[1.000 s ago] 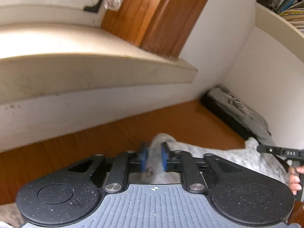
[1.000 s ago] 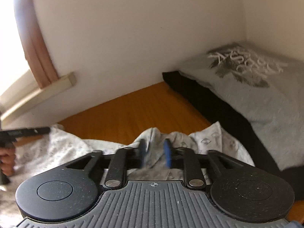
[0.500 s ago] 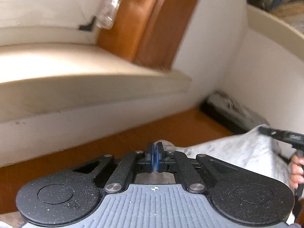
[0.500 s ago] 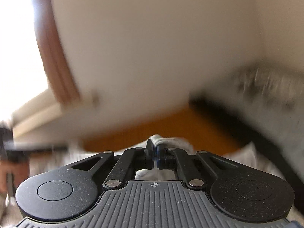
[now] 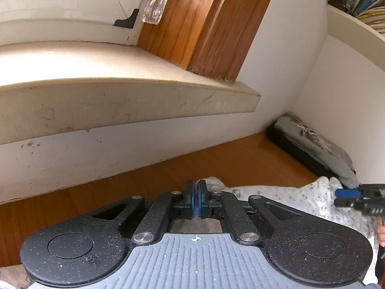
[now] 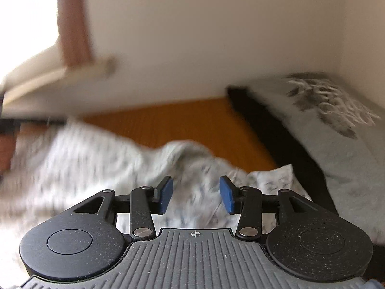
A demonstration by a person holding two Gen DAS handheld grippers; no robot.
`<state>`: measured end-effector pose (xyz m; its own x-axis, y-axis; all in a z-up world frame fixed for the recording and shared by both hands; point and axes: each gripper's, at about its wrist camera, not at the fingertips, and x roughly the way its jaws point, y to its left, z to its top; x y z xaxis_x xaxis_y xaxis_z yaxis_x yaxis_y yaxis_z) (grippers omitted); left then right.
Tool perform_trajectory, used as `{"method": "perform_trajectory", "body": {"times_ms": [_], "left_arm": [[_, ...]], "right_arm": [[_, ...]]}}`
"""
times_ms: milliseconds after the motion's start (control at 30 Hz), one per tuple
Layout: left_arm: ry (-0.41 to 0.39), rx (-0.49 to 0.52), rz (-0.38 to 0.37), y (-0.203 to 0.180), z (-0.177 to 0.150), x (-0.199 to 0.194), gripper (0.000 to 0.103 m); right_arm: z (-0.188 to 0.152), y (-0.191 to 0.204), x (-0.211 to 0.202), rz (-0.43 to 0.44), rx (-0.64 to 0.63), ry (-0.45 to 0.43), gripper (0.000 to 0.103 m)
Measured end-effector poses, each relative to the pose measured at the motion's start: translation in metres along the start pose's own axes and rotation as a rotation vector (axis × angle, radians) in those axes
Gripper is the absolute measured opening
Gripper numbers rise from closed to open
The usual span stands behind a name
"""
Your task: Fold clothes
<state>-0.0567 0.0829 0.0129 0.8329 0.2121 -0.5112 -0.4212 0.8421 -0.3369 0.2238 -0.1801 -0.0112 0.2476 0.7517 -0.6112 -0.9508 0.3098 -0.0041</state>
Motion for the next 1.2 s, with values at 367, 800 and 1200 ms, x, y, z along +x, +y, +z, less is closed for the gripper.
{"method": "perform_trajectory", "body": {"times_ms": [367,800,1200], "left_arm": [[0.013,-0.005,-0.005,0.002,-0.001,0.002,0.003],[0.034,0.014,-0.001,-0.002,-0.001,0.004,0.004],[0.134,0.138,-0.006,-0.011,-0.001,-0.001,0.012]], "right_arm": [[0.019,0.006,0.042,-0.201,-0.025,-0.024,0.016],[0.01,-0.003,0.007,-0.031,0.169,-0.088,0.033],[0.003,0.014,0.019,0.075,0.309,-0.045,0.02]]}}
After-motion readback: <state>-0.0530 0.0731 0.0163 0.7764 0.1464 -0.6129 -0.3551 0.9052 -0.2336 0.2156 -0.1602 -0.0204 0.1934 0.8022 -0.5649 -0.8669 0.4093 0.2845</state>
